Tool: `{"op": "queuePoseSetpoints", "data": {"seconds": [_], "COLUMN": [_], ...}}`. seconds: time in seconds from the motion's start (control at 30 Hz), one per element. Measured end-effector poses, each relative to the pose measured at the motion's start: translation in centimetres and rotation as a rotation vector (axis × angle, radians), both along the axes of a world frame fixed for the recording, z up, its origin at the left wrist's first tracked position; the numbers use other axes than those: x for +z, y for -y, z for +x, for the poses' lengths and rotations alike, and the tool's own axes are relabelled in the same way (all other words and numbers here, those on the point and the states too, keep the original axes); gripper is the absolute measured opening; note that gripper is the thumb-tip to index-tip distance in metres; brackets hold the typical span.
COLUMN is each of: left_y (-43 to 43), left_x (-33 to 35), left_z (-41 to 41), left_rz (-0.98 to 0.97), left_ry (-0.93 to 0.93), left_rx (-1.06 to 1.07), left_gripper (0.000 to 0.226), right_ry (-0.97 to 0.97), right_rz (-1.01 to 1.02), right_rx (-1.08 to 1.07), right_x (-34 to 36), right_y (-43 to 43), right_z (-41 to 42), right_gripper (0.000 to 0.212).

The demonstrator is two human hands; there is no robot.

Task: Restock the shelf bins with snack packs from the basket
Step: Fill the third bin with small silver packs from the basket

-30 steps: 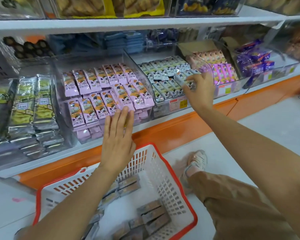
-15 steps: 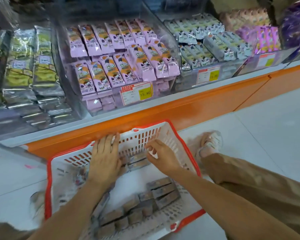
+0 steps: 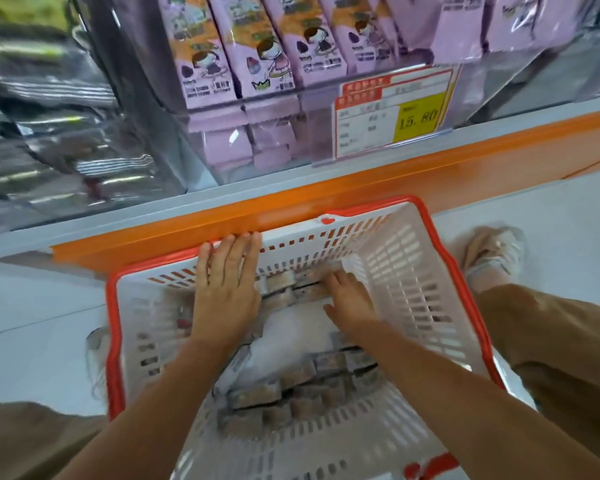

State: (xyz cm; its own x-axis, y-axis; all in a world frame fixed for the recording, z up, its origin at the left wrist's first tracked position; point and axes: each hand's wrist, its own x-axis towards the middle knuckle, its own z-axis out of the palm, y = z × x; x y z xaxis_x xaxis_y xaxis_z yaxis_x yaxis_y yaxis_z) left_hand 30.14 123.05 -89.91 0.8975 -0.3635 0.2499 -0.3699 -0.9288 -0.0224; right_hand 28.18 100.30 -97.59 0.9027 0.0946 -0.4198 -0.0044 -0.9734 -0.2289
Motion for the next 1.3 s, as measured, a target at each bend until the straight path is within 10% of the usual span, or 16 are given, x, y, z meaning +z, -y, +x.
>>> {"op": "queuePoseSetpoints", "data": {"seconds": [0.2,0.73,1.3], "left_y": [0.0,3.3,12.0], "left_x": [-0.5,6.5,20.5], "left_z": [0.1,-2.1,-3.4], "left_rz": [-0.029,-0.164,-1.109], "left_ry": [0.026,-0.299,-0.589], "left_rx": [-0.009,-0.089,-0.165], "left_gripper": [0.079,0.066,0.017], "right_ry": [0.038,0.158,0.461], "right_rz": [-0.086,0.669,0.874], "right_rx": [0.031,-0.250,-0.177], "right_x": [-1.7,12.6,28.6], "right_y": [0.0,2.4,6.6], "right_z": [-0.7,-1.9,-5.7], "right_gripper": [0.039,0.047,0.039]}}
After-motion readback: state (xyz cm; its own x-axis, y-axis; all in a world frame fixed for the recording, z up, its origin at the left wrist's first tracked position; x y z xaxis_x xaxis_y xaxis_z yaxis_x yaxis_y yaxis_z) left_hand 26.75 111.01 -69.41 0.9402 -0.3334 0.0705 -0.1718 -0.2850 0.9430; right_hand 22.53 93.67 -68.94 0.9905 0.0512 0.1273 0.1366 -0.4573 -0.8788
